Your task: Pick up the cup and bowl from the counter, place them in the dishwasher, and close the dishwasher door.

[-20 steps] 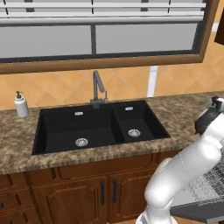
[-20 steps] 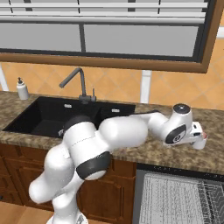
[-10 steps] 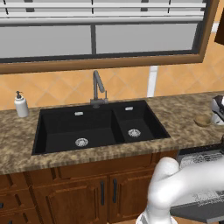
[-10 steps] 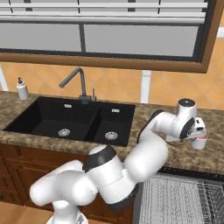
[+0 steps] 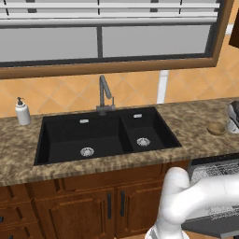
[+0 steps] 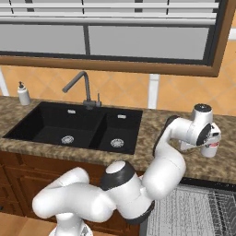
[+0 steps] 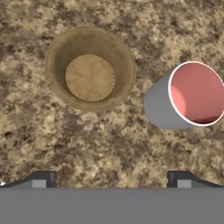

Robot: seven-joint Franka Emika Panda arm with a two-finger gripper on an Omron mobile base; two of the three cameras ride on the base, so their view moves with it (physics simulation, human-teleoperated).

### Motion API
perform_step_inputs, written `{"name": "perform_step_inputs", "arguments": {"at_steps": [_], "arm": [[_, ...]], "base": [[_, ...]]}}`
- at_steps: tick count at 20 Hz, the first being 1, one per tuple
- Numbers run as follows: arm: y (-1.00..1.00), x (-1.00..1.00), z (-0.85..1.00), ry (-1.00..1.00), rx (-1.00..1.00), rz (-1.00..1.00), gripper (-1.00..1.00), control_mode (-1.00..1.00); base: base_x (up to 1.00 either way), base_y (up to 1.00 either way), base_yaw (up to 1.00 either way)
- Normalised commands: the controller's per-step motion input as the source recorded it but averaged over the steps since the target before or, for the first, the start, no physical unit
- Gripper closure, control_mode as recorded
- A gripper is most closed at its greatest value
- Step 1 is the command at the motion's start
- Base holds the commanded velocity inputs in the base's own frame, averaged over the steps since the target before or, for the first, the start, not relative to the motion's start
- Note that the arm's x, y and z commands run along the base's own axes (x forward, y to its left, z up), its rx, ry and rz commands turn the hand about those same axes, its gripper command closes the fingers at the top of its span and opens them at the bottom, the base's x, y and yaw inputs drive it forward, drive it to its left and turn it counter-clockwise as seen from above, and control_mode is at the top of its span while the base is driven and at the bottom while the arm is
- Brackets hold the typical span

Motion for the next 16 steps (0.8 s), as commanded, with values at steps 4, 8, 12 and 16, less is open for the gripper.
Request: {"name": "perform_step_inputs", "arguments": {"at_steps": [4,8,12,16], "arm": [[-0.18,0.20,-0.16,0.00,0.00,0.09,-1.00,-1.00],[-0.18,0.17,-0.20,0.00,0.00,0.09,-1.00,-1.00],[-0.19,0.33,-0.08,0.00,0.00,0.04,-1.00,-1.00],[-0.16,0.44,0.00,0.00,0.00,0.03,-1.00,-1.00]], "base": [[0.00,0.00,0.00],[0.00,0.00,0.00],[0.00,0.00,0.00],[0.00,0.00,0.00]]}}
